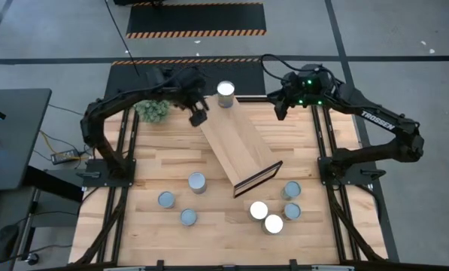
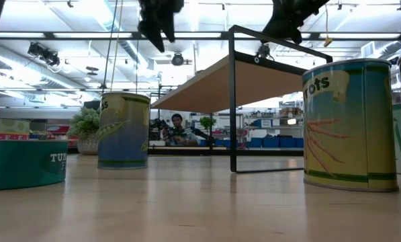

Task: Pick and place cans onto a shelf
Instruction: Put the canned peas on the shelf

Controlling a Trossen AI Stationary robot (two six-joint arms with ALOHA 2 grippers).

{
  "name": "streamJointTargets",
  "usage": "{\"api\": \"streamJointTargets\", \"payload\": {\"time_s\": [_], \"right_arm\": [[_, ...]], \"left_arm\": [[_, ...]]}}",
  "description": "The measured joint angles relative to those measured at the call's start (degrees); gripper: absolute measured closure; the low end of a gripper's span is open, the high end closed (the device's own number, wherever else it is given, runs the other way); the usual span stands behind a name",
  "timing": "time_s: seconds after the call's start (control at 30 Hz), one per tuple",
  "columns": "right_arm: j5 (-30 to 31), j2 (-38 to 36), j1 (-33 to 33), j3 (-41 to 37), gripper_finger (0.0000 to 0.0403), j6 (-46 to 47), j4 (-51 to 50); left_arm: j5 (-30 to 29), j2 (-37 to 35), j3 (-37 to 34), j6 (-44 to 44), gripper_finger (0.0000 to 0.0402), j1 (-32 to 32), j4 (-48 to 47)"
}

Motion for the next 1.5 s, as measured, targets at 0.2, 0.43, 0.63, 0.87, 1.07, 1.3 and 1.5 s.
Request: {"api": "streamJointTargets", "payload": {"time_s": [0.2, 0.43, 0.63, 0.87, 1.07, 1.3, 1.5], "right_arm": [[-0.01, -0.38, 1.38, 0.00, 0.0318, -0.14, -0.44], [-0.01, -0.38, 4.12, 0.00, 0.0318, -0.14, -1.97], [-0.01, -0.36, 5.78, 0.00, 0.0318, 0.08, -2.21], [3.05, -0.36, 8.01, 0.00, 0.0318, 0.27, -2.05], [3.46, -0.36, 9.46, 0.00, 0.0318, 1.24, -1.26], [4.10, -0.36, 9.81, 0.00, 0.0318, 2.26, -1.07], [4.03, -0.34, 9.81, 0.00, 0.0318, 3.18, -1.11]], "left_arm": [[1.89, -1.04, -0.04, -4.06, 0.0013, -8.38, -7.58], [-1.47, -3.33, -1.09, -7.98, 0.0013, -18.90, -10.86], [0.89, -10.77, -14.08, -16.13, 0.0013, -24.68, -8.01], [3.16, -17.47, -31.40, -29.25, 0.0013, -29.50, 2.32], [3.38, -17.72, -41.39, -37.56, 0.0013, -32.88, 8.32], [6.21, -17.66, -54.54, -41.80, 0.0013, -35.81, 24.55], [0.72, -17.66, -63.32, -44.96, 0.0013, -38.85, 40.43]]}}
